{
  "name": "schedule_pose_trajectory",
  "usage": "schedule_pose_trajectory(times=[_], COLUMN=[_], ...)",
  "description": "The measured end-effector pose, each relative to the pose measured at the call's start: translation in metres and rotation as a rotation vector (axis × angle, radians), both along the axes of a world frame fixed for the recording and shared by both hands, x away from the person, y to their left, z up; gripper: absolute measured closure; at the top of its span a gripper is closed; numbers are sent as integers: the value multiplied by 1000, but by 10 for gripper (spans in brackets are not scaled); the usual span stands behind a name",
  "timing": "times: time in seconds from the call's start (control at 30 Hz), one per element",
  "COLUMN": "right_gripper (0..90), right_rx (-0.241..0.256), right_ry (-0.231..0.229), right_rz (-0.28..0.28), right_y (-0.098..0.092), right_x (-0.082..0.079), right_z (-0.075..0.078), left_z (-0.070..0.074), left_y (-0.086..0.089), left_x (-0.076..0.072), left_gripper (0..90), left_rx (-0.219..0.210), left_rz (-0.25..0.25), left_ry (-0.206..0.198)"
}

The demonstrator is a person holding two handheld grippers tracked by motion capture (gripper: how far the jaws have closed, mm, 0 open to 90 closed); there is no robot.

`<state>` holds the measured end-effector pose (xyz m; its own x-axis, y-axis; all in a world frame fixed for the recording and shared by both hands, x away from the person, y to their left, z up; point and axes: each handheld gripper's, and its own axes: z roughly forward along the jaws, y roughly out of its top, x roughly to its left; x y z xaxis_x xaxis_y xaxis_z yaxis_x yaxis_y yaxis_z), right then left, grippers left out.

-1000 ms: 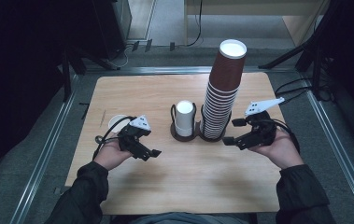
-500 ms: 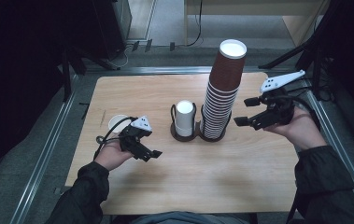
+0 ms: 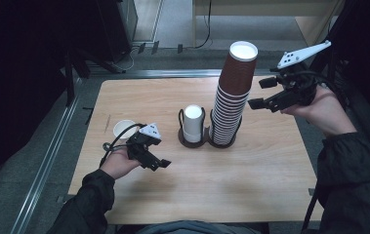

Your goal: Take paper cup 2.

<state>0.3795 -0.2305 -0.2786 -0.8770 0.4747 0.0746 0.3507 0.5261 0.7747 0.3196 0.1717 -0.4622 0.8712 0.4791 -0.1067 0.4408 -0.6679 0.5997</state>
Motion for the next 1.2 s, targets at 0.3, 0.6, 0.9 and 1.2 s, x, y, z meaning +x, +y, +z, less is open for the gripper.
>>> schedule_pose_trajectory(times=[0.3,0.6,0.9,1.2], right_gripper=[114,104,106,190], right_rx=[4,20,20,8], right_ry=[-27,-24,-45,-48], right_rz=[-16,-13,1,2], right_y=[3,15,39,51], right_x=[15,30,40,44], right_z=[28,40,49,50], left_z=[0,-1,-1,-1], left_y=[1,1,1,1], left_x=[0,1,1,0], left_gripper=[79,79,79,79], left_rx=[-10,-12,-13,-13], left_rz=[-6,-14,-18,-21], left_ry=[0,9,13,8])
